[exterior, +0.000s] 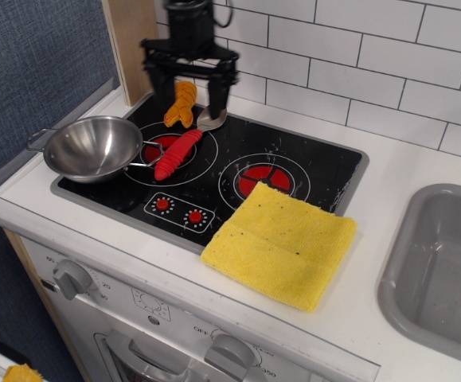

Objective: Move the the bowl to the upper cooktop

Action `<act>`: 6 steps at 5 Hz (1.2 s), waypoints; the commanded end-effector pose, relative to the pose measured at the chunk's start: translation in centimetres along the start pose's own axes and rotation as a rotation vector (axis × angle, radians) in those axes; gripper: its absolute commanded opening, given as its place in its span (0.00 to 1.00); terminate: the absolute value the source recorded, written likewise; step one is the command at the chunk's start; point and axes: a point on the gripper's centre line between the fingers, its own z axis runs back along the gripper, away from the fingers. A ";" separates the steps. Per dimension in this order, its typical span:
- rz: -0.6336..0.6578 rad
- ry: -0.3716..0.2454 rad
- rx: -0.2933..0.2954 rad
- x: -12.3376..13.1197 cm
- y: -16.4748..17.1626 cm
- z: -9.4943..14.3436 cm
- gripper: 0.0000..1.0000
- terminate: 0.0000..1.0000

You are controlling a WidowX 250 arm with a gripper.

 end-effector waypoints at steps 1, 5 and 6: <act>0.240 -0.075 0.055 -1.7 5.0 3.3 1.00 0.00; 0.618 -0.011 0.174 -2.0 5.8 -0.6 1.00 0.00; 0.628 -0.008 0.175 -2.1 5.4 -1.0 1.00 0.00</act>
